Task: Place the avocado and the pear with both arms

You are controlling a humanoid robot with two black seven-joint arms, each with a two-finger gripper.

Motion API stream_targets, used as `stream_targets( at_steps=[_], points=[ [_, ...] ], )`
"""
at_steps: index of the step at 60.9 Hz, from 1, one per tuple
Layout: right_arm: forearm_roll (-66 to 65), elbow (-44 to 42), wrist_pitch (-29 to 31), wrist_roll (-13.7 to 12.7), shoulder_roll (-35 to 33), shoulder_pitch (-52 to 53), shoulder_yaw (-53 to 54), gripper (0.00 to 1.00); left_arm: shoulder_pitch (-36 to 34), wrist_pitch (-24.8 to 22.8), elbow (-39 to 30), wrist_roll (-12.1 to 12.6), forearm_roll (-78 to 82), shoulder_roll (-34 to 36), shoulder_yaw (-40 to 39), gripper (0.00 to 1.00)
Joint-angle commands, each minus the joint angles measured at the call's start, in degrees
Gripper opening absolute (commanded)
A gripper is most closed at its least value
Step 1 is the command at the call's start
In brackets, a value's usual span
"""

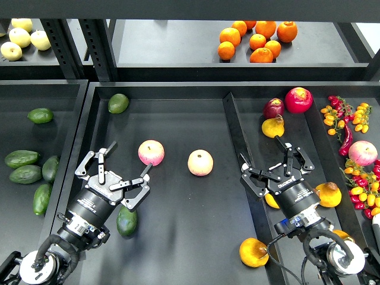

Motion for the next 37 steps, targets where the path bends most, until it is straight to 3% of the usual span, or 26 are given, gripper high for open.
stream_targets(
  at_steps=[1,21,29,30,37],
  points=[
    [0.00,0.01,0.08,0.00,0.00,0.02,0.16,1.00,-0.37,0.00,0.47,-0.23,-0.29,0.00,-1.04,0.99],
    [0.00,0.01,0.00,0.00,0.00,0.02,-0.01,1.00,-3.18,0.00,1.17,1.00,0.06,0.00,-0.07,0.99],
    [0.00,0.09,-0.27,0.00,0.00,0.54,-0.01,1.00,-7.31,0.00,2.75,4.95,1.64,0.00,1.24,0.99],
    [0.00,0.18,-1.14,0.00,0.00,0.81,-0.01,1.00,-9.58,0.00,3.54,7.22,3.38,2.25,2.55,0.99],
    [0.26,0.27,-2.20,0.00,0.00,0.90,-0.01,1.00,-12.94,0.00,3.72,8.79,6.56,6.41,4.41,0.99]
  ],
)
